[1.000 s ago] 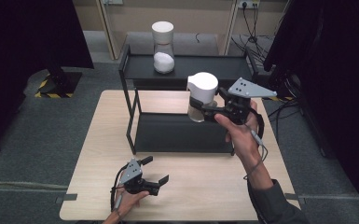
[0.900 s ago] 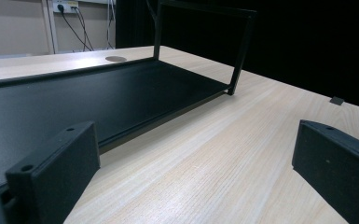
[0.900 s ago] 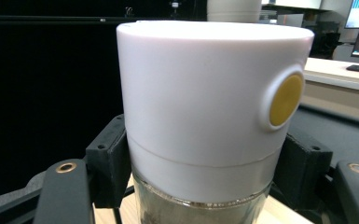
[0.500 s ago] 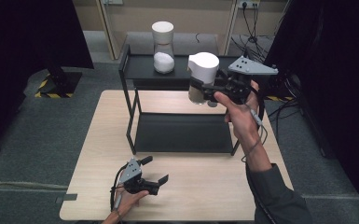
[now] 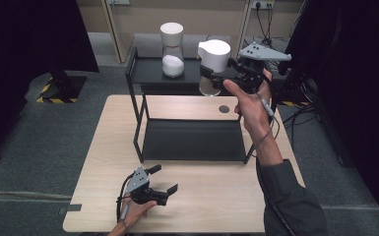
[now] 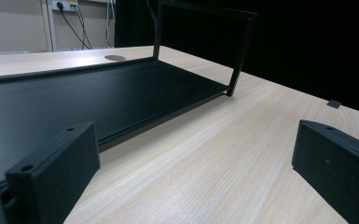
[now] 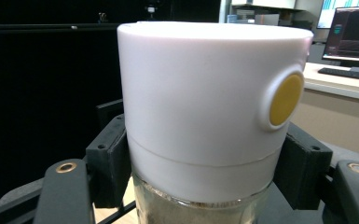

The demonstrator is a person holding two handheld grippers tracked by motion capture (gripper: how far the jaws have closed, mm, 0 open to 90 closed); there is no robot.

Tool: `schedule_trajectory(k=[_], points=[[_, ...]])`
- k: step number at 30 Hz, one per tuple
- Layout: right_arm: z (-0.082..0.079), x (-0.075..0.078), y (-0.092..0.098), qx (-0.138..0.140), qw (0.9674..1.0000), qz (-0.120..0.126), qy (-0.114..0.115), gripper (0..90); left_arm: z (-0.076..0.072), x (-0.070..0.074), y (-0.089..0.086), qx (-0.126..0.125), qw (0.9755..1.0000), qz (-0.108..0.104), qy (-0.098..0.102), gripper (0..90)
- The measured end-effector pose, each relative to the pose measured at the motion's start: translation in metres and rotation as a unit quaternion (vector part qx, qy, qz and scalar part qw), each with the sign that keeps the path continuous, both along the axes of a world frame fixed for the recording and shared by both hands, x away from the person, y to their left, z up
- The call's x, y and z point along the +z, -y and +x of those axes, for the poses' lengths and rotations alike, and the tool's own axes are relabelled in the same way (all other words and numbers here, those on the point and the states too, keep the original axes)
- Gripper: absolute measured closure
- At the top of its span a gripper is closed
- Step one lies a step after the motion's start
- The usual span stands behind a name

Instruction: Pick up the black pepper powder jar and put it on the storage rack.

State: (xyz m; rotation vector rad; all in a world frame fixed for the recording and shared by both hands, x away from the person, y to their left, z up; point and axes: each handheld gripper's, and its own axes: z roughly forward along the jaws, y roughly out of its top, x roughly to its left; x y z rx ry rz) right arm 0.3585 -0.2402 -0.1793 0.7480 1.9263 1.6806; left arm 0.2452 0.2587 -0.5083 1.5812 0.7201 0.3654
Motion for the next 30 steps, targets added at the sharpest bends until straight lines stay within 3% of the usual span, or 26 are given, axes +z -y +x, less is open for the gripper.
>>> schedule_trajectory(k=[11,23,30], points=[[0.018,0.005,-0.015,-0.028,0.9996,-0.001,-0.005,30.8,0.0,0.0,0.0,-0.003,1.0,0.001,0.001,0.1],[0.032,0.01,-0.031,-0.061,0.9979,-0.021,-0.002,30.8,-0.001,0.0,0.001,-0.005,1.0,-0.001,0.001,0.1],[0.04,0.009,-0.037,-0.075,0.997,-0.016,-0.003,30.8,-0.001,0.0,0.001,-0.005,1.0,-0.001,0.0,0.1]])
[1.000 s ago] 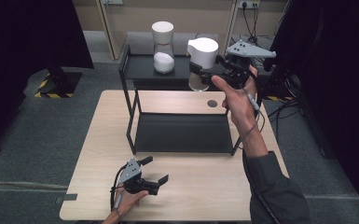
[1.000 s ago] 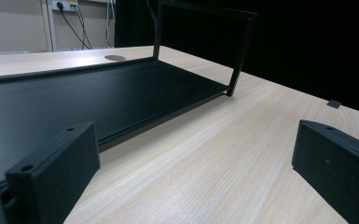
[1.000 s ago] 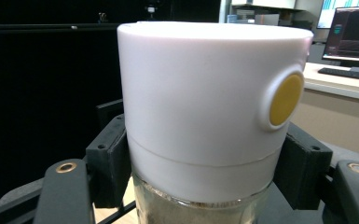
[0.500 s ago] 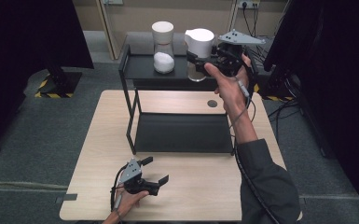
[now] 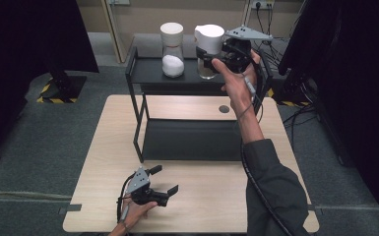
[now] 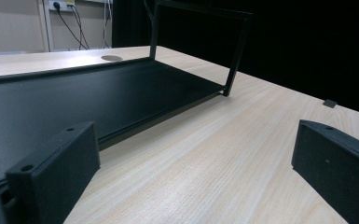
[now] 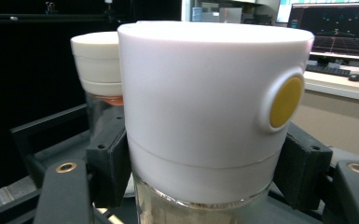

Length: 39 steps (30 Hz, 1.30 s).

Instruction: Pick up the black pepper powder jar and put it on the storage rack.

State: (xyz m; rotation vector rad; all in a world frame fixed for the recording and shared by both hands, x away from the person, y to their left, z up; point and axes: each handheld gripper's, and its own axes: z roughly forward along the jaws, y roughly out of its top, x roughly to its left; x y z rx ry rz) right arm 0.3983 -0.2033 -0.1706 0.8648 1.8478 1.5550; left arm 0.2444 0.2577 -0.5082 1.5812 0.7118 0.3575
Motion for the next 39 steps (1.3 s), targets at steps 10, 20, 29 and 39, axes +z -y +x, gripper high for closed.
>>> schedule_trajectory(k=[10,20,29,39], points=[[0.009,-0.006,-0.005,-0.019,0.9998,0.004,0.0,30.7,0.0,0.0,0.0,-0.001,1.0,-0.001,0.001,0.1],[0.017,-0.013,-0.01,-0.032,0.9995,0.001,-0.003,30.7,-0.001,0.0,0.0,0.0,1.0,-0.001,0.002,0.1],[0.02,-0.017,-0.013,-0.04,0.9992,0.003,-0.004,30.7,-0.001,0.0,0.0,0.001,1.0,-0.001,0.002,0.2],[0.018,-0.015,-0.015,-0.048,0.9988,-0.002,-0.009,19.0,-0.001,0.0,0.0,0.0,1.0,-0.001,0.002,0.1]])
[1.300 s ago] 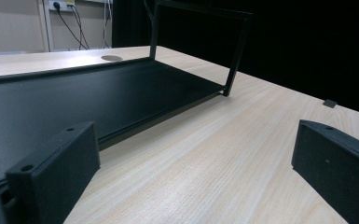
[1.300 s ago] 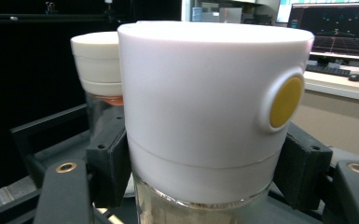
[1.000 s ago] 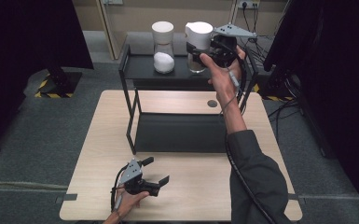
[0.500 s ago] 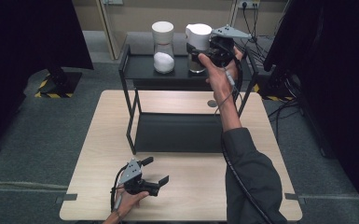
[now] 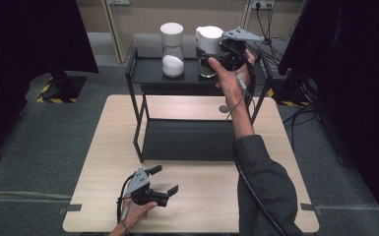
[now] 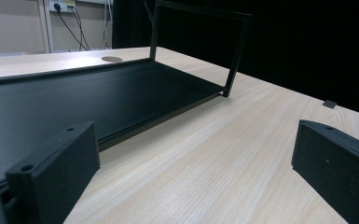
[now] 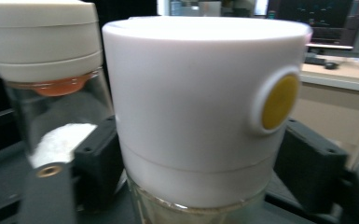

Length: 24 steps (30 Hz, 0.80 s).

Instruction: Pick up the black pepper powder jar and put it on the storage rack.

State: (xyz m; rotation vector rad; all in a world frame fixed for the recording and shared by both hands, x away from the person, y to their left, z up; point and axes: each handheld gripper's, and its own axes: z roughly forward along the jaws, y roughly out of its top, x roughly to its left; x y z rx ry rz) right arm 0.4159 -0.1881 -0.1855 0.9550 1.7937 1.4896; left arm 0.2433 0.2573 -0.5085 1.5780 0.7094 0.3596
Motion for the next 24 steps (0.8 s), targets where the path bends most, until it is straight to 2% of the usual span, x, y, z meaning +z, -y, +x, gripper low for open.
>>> schedule_trajectory(k=[3,5,7,10,13,18,24], points=[[-0.003,0.003,0.0,-0.008,0.9999,0.003,-0.006,7.0,0.0,0.0,0.0,0.0,1.0,0.003,0.0,0.1],[-0.003,0.006,0.001,-0.006,0.9998,0.003,-0.021,3.8,0.0,0.0,0.0,0.0,1.0,0.003,0.0,0.1],[-0.007,0.005,0.002,-0.009,0.9999,-0.004,-0.013,2.2,0.0,0.0,0.0,0.001,1.0,0.003,0.001,0.1],[-0.011,0.004,0.006,-0.006,0.9999,0.002,-0.01,1.2,0.0,0.0,0.0,0.0,1.0,0.005,0.0,0.1],[-0.016,0.005,0.01,-0.001,0.9999,-0.006,-0.009,0.4,0.0,0.0,0.001,0.0,1.0,0.005,0.001,0.1],[-0.022,0.003,0.02,0.009,0.9999,-0.003,-0.01,0.4,0.0,0.0,0.0,0.001,1.0,0.005,0.001,0.1],[-0.03,-0.009,0.037,0.025,0.9996,0.01,-0.007,0.4,0.0,0.0,0.001,0.001,1.0,0.005,0.0,0.1]])
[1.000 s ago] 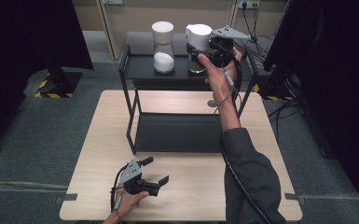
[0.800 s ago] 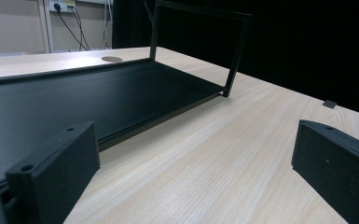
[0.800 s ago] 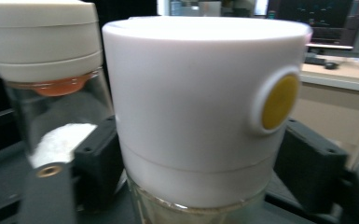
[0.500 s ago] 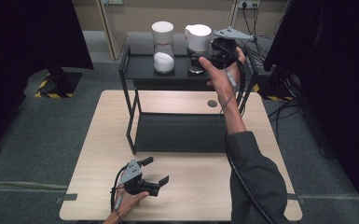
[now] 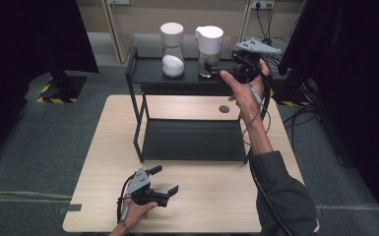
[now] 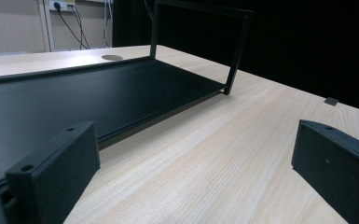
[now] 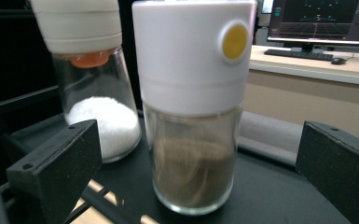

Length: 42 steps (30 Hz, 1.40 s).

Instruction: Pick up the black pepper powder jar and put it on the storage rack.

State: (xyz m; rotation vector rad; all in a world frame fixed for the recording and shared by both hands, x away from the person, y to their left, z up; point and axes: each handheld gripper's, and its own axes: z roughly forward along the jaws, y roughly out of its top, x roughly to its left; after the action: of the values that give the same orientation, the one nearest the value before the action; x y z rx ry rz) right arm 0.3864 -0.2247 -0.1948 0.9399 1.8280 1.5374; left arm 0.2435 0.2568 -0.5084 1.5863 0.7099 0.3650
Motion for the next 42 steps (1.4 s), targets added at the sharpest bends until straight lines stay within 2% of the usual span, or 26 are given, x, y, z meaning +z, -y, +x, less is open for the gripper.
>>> schedule_trajectory(k=[5,12,17,20,22,24,34,42], points=[[-0.008,-0.014,0.013,0.015,0.9997,0.02,-0.001,0.4,0.0,0.0,0.0,0.0,1.0,0.001,0.0,0.1],[-0.02,-0.027,0.023,0.029,0.9995,0.016,0.003,0.4,0.0,0.0,0.0,0.001,1.0,0.002,0.0,0.1],[-0.028,-0.038,0.034,0.046,0.9981,0.04,0.004,0.4,0.0,0.0,0.001,0.0,1.0,0.003,0.0,0.1],[-0.035,-0.043,0.038,0.056,0.9974,0.044,0.008,0.4,0.0,0.0,0.001,0.001,1.0,0.003,-0.001,0.2],[-0.037,-0.048,0.041,0.072,0.9955,0.062,0.0,0.4,0.0,0.0,0.001,0.002,1.0,0.003,-0.001,0.1],[-0.044,-0.05,0.04,0.074,0.9961,0.047,0.009,0.4,0.0,0.0,0.0,0.003,1.0,0.003,-0.001,0.1],[-0.067,-0.061,0.041,0.09,0.9953,0.026,0.028,0.4,0.0,0.0,0.0,0.004,1.0,0.002,-0.002,0.1],[-0.08,-0.078,0.044,0.102,0.994,0.027,0.028,0.4,0.0,0.0,-0.001,0.006,1.0,0.0,-0.002,0.1]])
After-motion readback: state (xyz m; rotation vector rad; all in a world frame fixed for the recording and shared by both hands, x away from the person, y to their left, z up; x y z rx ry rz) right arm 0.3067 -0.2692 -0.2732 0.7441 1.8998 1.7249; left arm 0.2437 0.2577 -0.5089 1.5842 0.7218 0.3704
